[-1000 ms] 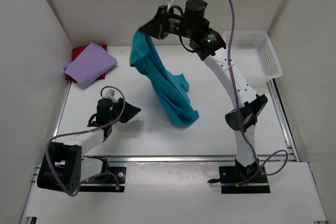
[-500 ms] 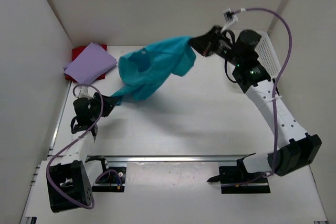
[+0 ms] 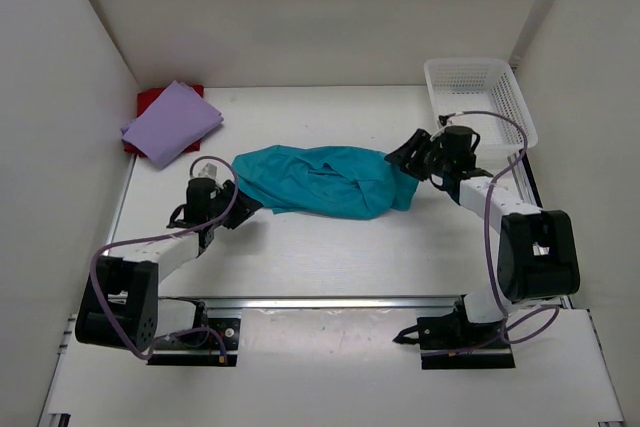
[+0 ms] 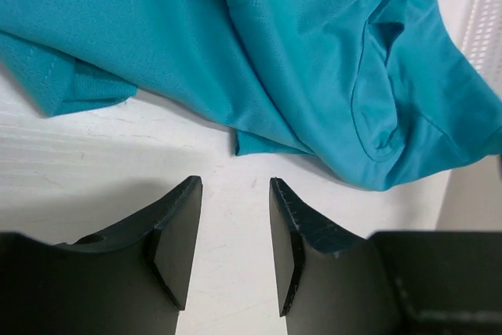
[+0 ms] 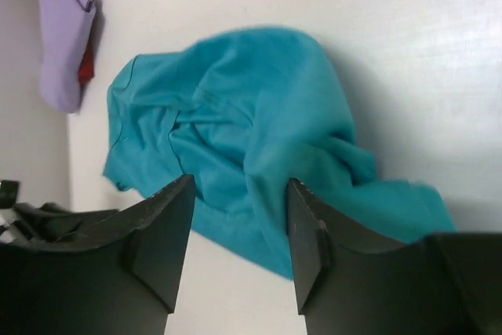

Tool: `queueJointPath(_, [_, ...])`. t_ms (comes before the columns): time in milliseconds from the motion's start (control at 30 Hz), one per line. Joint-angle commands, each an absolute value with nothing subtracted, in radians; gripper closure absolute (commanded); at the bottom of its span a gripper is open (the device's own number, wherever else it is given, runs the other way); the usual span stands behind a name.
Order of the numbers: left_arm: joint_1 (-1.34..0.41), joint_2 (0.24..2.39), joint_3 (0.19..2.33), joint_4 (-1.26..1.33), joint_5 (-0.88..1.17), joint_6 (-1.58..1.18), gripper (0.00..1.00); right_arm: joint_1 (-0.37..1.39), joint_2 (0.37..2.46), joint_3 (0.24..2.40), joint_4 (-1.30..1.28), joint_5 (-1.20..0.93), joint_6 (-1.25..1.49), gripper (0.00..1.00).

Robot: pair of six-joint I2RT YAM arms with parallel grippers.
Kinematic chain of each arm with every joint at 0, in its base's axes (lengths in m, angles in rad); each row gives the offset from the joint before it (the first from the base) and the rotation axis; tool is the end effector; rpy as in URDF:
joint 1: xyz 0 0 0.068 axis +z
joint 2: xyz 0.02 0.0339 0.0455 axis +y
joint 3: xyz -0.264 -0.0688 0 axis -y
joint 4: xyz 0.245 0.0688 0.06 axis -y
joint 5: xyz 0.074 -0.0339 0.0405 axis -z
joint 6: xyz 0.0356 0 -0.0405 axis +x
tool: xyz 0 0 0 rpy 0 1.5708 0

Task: Fold and stack the t-shirts
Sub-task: Move the tshirt to the center of the board, then flatten out the tshirt

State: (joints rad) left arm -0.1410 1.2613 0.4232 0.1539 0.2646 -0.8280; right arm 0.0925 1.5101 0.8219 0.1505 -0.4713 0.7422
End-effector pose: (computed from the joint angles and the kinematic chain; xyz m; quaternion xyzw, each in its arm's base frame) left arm 0.2284 -0.0418 0.1545 -0.2483 0.8622 -0.3035 0.3207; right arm 0.3193 0.0458 0.2136 0.1606 0.8381 0.3802 0.3567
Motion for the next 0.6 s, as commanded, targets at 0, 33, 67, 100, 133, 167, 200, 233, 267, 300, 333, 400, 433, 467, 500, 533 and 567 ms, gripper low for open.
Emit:
queueJointPath(0, [-0.182,1.243,0.428,0.163,0.151,-0.793,0.49,0.170,1.439,0.946,0.057,-0.242,0.527,0.51])
queueJointPath(33, [-0.186,1.241,0.411,0.167,0.138,-0.795,0.48,0.196,1.428,0.960,0.007,-0.150,0.482,0.46])
queueJointPath(67, [-0.184,1.253,0.407,0.190,0.146,-0.799,0.47,0.228,1.434,0.977,-0.024,-0.087,0.457,0.46])
queueJointPath(100, [-0.184,1.267,0.411,0.204,0.153,-0.805,0.48,0.268,1.431,0.985,-0.038,-0.068,0.413,0.47])
queueJointPath(133, [-0.189,1.294,0.419,0.209,0.158,-0.805,0.48,0.281,1.448,1.011,-0.072,-0.011,0.382,0.49])
queueJointPath(167, [-0.193,1.325,0.420,0.216,0.163,-0.817,0.46,0.322,1.465,1.017,-0.099,0.061,0.370,0.56])
queueJointPath(200, [-0.192,1.341,0.428,0.231,0.169,-0.828,0.46,0.351,1.476,1.037,-0.103,0.066,0.341,0.70])
queueJointPath(233, [-0.186,1.373,0.429,0.241,0.179,-0.833,0.45,0.365,1.512,1.051,-0.107,0.034,0.307,0.74])
queueJointPath(267, [-0.166,1.411,0.419,0.273,0.201,-0.854,0.45,0.377,1.544,1.077,-0.136,0.032,0.301,0.86])
queueJointPath(300, [-0.166,1.425,0.420,0.311,0.221,-0.874,0.45,0.399,1.560,1.113,-0.159,0.041,0.284,0.94])
queueJointPath(333, [-0.147,1.452,0.417,0.331,0.235,-0.887,0.45,0.425,1.584,1.129,-0.164,0.070,0.273,0.98])
queueJointPath(400, [-0.147,1.482,0.425,0.371,0.235,-0.911,0.43,0.442,1.617,1.124,-0.135,0.025,0.235,0.91])
queueJointPath(433, [-0.152,1.500,0.433,0.373,0.229,-0.914,0.41,0.437,1.637,1.137,-0.117,-0.041,0.233,0.81])
queueJointPath(467, [-0.153,1.517,0.437,0.385,0.222,-0.917,0.40,0.433,1.672,1.164,-0.126,-0.063,0.236,0.76])
queueJointPath(500, [-0.155,1.532,0.448,0.397,0.221,-0.931,0.39,0.431,1.713,1.181,-0.155,-0.043,0.230,0.66])
queueJointPath(533, [-0.152,1.540,0.454,0.406,0.219,-0.939,0.39,0.430,1.726,1.204,-0.169,-0.026,0.224,0.59])
queueJointPath(567, [-0.155,1.555,0.469,0.417,0.219,-0.943,0.39,0.426,1.752,1.207,-0.182,0.000,0.221,0.56])
